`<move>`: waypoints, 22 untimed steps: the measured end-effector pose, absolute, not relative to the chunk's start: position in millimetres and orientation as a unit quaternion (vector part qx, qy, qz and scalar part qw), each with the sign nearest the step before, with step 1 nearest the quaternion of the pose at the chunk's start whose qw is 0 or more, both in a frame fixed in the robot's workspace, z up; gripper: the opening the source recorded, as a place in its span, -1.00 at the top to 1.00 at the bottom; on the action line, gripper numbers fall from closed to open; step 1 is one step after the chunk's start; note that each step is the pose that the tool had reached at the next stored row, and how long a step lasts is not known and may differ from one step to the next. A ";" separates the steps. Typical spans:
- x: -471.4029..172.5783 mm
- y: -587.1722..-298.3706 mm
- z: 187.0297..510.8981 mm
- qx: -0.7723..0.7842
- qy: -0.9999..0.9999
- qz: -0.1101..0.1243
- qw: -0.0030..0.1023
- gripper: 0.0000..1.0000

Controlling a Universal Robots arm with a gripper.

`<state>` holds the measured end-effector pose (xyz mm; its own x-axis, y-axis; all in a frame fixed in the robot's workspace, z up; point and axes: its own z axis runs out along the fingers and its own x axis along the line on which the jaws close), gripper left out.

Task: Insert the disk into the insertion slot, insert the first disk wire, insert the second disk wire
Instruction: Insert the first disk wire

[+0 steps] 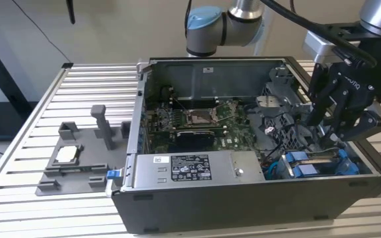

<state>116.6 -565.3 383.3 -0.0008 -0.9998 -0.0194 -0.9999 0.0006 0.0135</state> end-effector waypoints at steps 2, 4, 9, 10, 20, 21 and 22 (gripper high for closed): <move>116.6 -564.3 386.2 -0.706 0.708 0.010 0.004 -0.05; 116.5 -563.1 388.7 -0.706 0.708 0.007 0.007 -0.05; 116.6 -557.1 391.4 -0.706 0.708 0.002 0.012 -0.05; 116.5 -555.3 391.4 -0.706 0.708 0.002 0.013 -0.05; 124.6 -549.0 391.3 -0.706 0.708 0.000 0.014 -0.05; 126.7 -549.0 391.2 -0.706 0.708 0.000 0.014 -0.05; 128.3 -549.0 391.1 -0.706 0.708 0.000 0.014 -0.05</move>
